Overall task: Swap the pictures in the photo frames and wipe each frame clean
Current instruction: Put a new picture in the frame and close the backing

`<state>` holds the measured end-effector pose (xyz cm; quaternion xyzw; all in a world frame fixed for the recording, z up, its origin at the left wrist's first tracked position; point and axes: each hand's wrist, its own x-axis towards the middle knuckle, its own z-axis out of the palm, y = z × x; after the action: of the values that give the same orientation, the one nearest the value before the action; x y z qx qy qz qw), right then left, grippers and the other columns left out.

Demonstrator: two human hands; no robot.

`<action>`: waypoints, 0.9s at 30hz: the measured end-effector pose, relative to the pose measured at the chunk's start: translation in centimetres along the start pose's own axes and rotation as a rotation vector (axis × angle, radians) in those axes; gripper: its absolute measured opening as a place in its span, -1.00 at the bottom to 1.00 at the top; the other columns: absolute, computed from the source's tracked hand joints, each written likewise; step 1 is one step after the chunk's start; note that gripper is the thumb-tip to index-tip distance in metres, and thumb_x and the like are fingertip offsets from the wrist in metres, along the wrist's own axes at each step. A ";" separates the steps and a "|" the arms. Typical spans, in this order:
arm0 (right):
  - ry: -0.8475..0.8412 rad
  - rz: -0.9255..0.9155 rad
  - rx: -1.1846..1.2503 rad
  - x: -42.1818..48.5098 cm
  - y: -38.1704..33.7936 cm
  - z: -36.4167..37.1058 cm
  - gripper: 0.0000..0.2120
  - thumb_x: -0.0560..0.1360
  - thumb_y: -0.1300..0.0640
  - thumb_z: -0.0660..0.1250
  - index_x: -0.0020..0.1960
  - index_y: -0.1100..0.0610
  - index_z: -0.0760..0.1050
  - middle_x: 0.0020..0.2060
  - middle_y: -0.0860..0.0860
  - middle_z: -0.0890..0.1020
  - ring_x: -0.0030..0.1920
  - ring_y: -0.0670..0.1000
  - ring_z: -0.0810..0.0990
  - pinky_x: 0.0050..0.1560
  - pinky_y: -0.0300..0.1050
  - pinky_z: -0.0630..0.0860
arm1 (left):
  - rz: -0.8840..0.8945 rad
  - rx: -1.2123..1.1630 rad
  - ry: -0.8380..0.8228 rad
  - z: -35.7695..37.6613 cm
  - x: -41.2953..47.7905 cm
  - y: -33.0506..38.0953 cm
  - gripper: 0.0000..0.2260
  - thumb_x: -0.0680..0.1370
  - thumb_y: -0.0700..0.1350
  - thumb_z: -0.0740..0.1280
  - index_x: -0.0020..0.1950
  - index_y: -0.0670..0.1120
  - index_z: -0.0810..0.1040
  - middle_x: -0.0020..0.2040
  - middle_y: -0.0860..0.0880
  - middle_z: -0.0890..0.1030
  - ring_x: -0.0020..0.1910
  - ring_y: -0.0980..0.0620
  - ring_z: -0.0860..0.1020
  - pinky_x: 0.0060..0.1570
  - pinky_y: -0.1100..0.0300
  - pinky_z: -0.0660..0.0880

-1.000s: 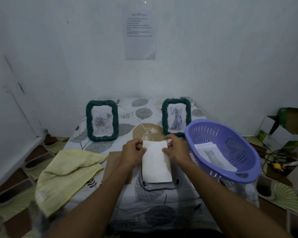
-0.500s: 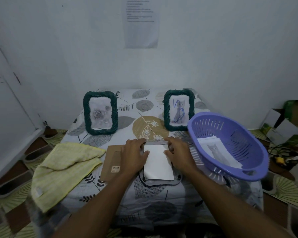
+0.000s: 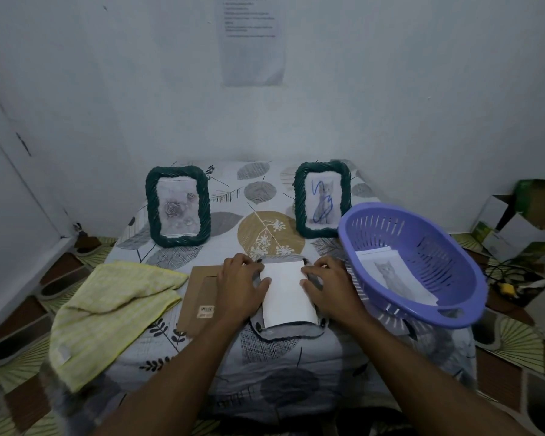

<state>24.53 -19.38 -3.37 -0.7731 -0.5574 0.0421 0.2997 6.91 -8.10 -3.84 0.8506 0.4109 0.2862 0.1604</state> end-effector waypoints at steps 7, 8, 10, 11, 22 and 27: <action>0.002 0.004 0.042 -0.2 0.0 0.1 -0.68 0.50 -0.02 0.36 0.22 0.05 0.58 0.07 0.00 0.46 0.13 0.01 0.41 0.18 -0.07 0.41 | 0.000 -0.038 -0.002 0.1 0.0 -0.4 -0.76 0.46 -0.02 0.40 0.08 -0.08 0.65 0.07 -0.04 0.50 0.10 -0.06 0.40 0.09 0.00 0.42; 0.004 0.007 0.046 -0.2 0.0 0.1 -0.68 0.50 -0.01 0.36 0.22 0.05 0.58 0.07 0.00 0.47 0.13 0.01 0.42 0.18 -0.07 0.41 | -0.002 -0.041 -0.003 0.1 0.0 -0.4 -0.76 0.46 -0.01 0.41 0.07 -0.07 0.65 0.07 -0.04 0.50 0.10 -0.05 0.39 0.09 -0.02 0.43; 0.003 0.016 0.051 -0.2 0.1 0.1 -0.68 0.50 -0.01 0.37 0.23 0.04 0.57 0.08 0.00 0.46 0.12 0.01 0.42 0.16 -0.10 0.39 | -0.005 -0.046 -0.005 0.2 0.0 -0.5 -0.76 0.45 -0.01 0.41 0.06 -0.07 0.65 0.07 -0.03 0.50 0.11 -0.05 0.39 0.09 -0.03 0.43; 0.000 0.020 0.049 -0.1 0.1 0.1 -0.68 0.50 -0.01 0.36 0.23 0.03 0.57 0.09 -0.01 0.46 0.13 0.01 0.42 0.15 -0.12 0.38 | -0.008 -0.049 -0.007 0.2 0.0 -0.5 -0.76 0.45 0.00 0.40 0.06 -0.06 0.65 0.07 -0.03 0.49 0.11 -0.04 0.39 0.10 -0.03 0.43; 0.023 0.033 0.051 -0.2 0.3 0.4 -0.60 0.48 -0.03 0.36 0.27 0.09 0.53 0.09 -0.03 0.48 0.16 0.01 0.41 0.22 -0.04 0.38 | -0.017 -0.074 0.004 0.4 -0.1 -0.7 -0.75 0.46 0.03 0.39 0.09 -0.03 0.63 0.05 0.01 0.47 0.09 -0.01 0.37 0.11 -0.05 0.42; 0.032 0.034 0.068 -0.3 0.2 0.3 -0.60 0.48 -0.02 0.38 0.27 0.09 0.54 0.10 -0.04 0.49 0.15 -0.02 0.40 0.23 -0.06 0.38 | -0.017 -0.075 0.002 0.5 -0.2 -0.8 -0.75 0.47 0.03 0.38 0.09 -0.02 0.63 0.07 0.01 0.46 0.11 -0.01 0.37 0.14 -0.05 0.40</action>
<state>24.47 -19.55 -3.83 -0.7723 -0.5378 0.0538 0.3340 6.65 -7.78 -4.73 0.8404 0.4071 0.3006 0.1941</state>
